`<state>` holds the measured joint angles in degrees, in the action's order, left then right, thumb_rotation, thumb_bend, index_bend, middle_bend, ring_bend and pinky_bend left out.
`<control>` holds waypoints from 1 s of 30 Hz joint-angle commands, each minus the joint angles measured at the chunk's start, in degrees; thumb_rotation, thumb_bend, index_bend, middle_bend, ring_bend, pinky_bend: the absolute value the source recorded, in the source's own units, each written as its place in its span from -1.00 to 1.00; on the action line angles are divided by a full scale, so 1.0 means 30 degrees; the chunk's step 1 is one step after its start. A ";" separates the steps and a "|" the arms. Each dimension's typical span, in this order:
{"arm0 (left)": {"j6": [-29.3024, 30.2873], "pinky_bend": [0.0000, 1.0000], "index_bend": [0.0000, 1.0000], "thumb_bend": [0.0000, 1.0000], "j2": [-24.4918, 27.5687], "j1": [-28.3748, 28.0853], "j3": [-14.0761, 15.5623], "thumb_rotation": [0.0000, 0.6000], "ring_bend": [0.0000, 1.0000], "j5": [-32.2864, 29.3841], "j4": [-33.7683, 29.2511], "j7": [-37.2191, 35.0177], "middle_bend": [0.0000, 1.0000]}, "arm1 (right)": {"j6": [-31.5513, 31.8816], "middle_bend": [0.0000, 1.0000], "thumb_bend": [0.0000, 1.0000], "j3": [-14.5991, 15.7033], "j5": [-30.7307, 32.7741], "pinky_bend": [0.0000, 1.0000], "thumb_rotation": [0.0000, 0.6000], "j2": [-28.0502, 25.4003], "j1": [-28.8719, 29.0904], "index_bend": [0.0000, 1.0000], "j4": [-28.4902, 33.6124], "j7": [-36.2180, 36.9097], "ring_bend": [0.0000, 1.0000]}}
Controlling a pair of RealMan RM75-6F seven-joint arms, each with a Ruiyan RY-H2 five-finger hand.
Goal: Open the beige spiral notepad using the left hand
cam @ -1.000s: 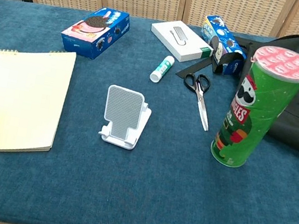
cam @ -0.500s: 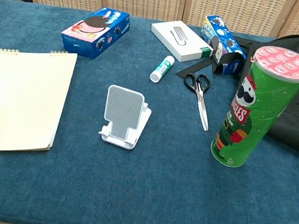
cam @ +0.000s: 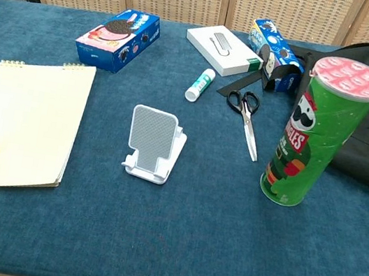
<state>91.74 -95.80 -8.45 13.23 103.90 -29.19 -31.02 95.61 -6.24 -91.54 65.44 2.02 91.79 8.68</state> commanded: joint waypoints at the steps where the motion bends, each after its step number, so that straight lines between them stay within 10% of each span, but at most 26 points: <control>1: -0.0024 -1.00 0.45 0.08 0.0053 -0.0010 0.0097 1.00 -1.00 0.0063 -0.0043 -0.0067 -1.00 | -0.0048 -1.00 -0.61 0.0039 -0.0029 -1.00 1.00 -0.0011 0.0010 -0.61 -0.0012 0.0051 -1.00; 30: 0.1506 -1.00 0.49 0.06 0.4422 0.0358 0.3186 1.00 -1.00 0.3086 -0.6573 0.1305 -1.00 | -0.0198 -1.00 -0.61 0.0033 0.0127 -1.00 1.00 0.0087 0.0048 -0.61 -0.0029 -0.0164 -1.00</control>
<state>96.13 -83.12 -7.37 22.21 112.42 -48.08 -27.58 95.02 -6.14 -91.16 65.69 2.16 91.72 8.20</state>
